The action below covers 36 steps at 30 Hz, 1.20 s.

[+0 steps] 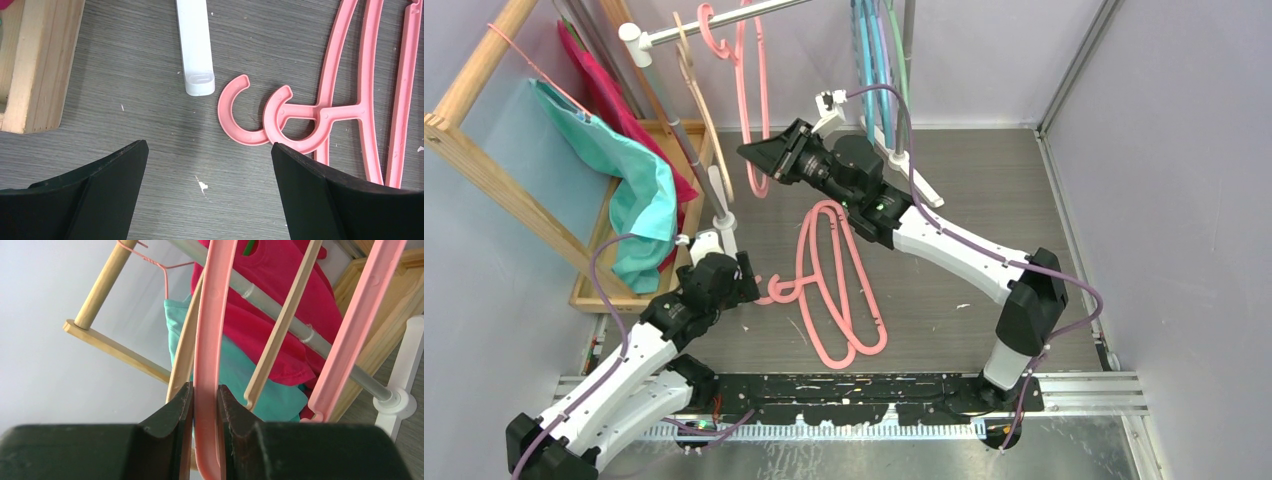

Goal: Organize the hangers

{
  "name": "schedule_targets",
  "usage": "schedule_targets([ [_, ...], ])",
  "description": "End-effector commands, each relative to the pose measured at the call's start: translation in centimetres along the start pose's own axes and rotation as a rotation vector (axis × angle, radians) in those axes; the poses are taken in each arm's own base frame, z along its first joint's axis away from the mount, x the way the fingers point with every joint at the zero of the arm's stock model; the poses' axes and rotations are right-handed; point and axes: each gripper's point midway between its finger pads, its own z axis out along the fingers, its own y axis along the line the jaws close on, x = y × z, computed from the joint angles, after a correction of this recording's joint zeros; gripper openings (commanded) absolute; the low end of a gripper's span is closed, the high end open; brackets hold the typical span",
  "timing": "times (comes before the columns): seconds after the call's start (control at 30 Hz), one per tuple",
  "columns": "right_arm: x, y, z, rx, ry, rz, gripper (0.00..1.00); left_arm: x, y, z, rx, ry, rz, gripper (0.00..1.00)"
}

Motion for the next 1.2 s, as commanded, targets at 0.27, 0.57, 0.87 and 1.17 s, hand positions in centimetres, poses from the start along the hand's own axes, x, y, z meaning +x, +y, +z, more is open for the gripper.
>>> schedule_targets([
  [0.27, -3.7, 2.9, 2.7, -0.077, -0.094, -0.015, 0.01, -2.2, -0.6, -0.9, 0.024, -0.063, -0.024, 0.98],
  [0.57, -1.3, 0.4, 4.2, -0.046, -0.033, 0.031, 0.01, -2.4, -0.7, -0.8, 0.020, -0.065, -0.022, 0.98],
  [0.87, 1.9, 0.5, 5.4, -0.057, 0.068, 0.026, 0.01, -2.5, -1.0, -0.7, 0.024, -0.063, -0.025, 0.98],
  [1.17, 7.4, 1.2, 5.7, -0.086, 0.209, 0.028, 0.01, -2.5, -1.2, -0.4, 0.022, -0.057, -0.030, 0.98],
])
